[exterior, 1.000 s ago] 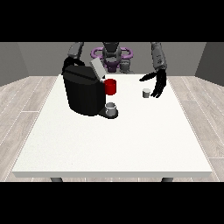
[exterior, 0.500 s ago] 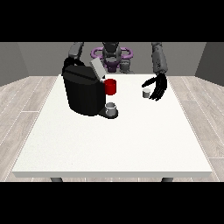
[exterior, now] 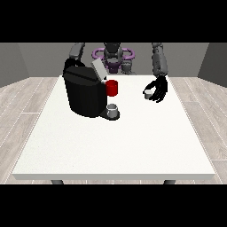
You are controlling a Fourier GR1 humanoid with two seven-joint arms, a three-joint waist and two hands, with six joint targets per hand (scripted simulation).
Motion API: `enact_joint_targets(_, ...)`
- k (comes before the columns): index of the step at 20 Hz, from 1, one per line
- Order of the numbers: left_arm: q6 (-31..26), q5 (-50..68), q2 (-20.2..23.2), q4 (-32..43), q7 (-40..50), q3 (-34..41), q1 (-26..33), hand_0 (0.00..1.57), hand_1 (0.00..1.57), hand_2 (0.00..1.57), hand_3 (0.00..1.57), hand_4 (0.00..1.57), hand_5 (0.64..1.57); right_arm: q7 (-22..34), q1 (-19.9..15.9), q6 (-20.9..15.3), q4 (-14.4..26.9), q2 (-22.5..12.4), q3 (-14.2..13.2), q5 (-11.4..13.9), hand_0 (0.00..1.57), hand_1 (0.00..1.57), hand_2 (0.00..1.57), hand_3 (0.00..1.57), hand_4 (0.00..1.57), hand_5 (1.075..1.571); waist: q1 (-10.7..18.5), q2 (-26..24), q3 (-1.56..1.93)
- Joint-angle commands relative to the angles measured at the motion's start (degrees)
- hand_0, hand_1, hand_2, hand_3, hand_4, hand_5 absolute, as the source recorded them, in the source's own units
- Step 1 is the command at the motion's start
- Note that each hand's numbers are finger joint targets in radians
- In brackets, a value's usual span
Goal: Insert the coffee pod into the coffee machine and close the lid
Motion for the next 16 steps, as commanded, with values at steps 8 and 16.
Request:
enact_joint_targets(8,3.4,-5.9,2.9,5.1,-1.7,-0.8,-2.9,1.11,1.11,1.17,0.97,0.28,1.571,-4.9,0.5,0.8,1.0,1.2,-0.8,-2.6,0.0,0.0,0.0,0.0,0.52,1.571,-1.4,2.4,-0.04)
enact_joint_targets(16,-5.4,-5.7,-0.6,-0.6,-3.1,-3.8,-7.1,1.45,1.45,1.45,1.39,0.62,1.571,-2.4,-1.5,-0.7,8.0,-0.5,-4.3,-3.4,0.0,0.0,0.0,0.0,0.43,1.571,2.5,-4.4,0.0)
